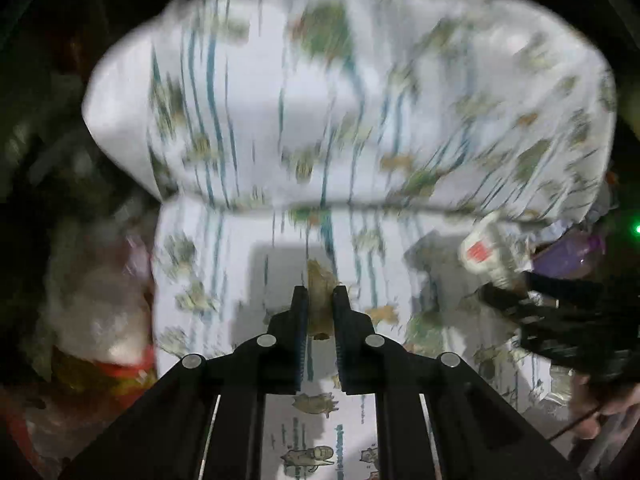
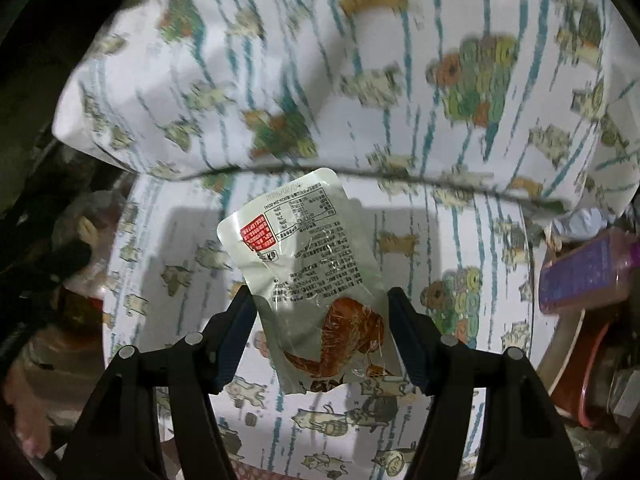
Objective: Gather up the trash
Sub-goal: 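Grasp a small beige crumb with the left tool while the right tool holds the packet, then carry the packet and crumb over the pink basket and open both tools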
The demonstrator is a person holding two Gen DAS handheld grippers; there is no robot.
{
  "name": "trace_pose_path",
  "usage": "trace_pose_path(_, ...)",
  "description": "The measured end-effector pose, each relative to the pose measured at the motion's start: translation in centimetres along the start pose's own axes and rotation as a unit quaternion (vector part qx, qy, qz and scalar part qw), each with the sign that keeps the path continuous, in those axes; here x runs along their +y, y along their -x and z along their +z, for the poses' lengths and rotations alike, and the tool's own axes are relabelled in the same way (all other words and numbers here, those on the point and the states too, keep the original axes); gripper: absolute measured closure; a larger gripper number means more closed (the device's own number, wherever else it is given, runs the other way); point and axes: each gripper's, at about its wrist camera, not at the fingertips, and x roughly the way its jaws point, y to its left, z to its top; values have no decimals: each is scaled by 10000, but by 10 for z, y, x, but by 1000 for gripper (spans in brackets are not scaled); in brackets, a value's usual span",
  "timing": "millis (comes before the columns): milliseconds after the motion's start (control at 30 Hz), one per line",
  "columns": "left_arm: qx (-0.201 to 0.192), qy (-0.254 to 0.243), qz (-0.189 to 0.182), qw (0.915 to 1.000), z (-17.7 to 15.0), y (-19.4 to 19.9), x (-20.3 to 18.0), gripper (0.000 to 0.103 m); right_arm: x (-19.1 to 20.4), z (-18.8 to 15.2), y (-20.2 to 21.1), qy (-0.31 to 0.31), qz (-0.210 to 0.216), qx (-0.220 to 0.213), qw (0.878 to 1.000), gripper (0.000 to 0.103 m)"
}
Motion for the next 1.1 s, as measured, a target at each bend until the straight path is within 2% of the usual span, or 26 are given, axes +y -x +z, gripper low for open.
trace_pose_path(67, -205, -3, 184, 9996, 3, 27, -7, 90, 8, -1, 15, 166, 77, -291, 9994, 38)
trace_pose_path(167, -563, 250, -144, 9980, -9, 85, 0, 90, 22, -7, 37, 464, 250, -649, 9965, 38)
trace_pose_path(233, -834, 318, -135, 9959, -25, 118, 2, 90, 32, -14, 48, 609, 423, -759, 9944, 38)
trace_pose_path(300, -860, 534, -301, 9944, -49, 142, 10, 90, 38, -22, 57, 657, 641, -829, 9923, 38)
trace_pose_path(367, -801, 762, -463, 9928, -73, 156, 22, 90, 44, -32, 64, 708, 678, -906, 9911, 38)
trace_pose_path(433, -700, 958, -476, 9918, -105, 155, 34, 90, 53, -43, 72, 875, 690, -991, 9888, 38)
trace_pose_path(567, -529, 950, -182, 9939, -147, 133, 40, 90, 66, -64, 95, 990, 501, -1277, 9856, 38)
trace_pose_path(633, -216, 1121, -196, 9933, -158, 118, 49, 90, 72, -76, 103, 1000, 560, -1181, 9864, 38)
trace_pose_path(700, -240, 1190, -271, 9922, -162, 117, 54, 90, 80, -91, 112, 1141, 613, -1082, 9857, 38)
trace_pose_path(800, -435, 977, -9, 9943, -167, 119, 51, 90, 82, -114, 125, 1116, 580, -1141, 9855, 38)
trace_pose_path(933, -235, 1085, -374, 9931, -177, 111, 50, 90, 76, -142, 130, 825, 704, -1034, 9887, 38)
trace_pose_path(1100, -294, 826, -249, 9958, -178, 115, 38, 90, 77, -172, 118, 779, 536, -834, 9920, 38)
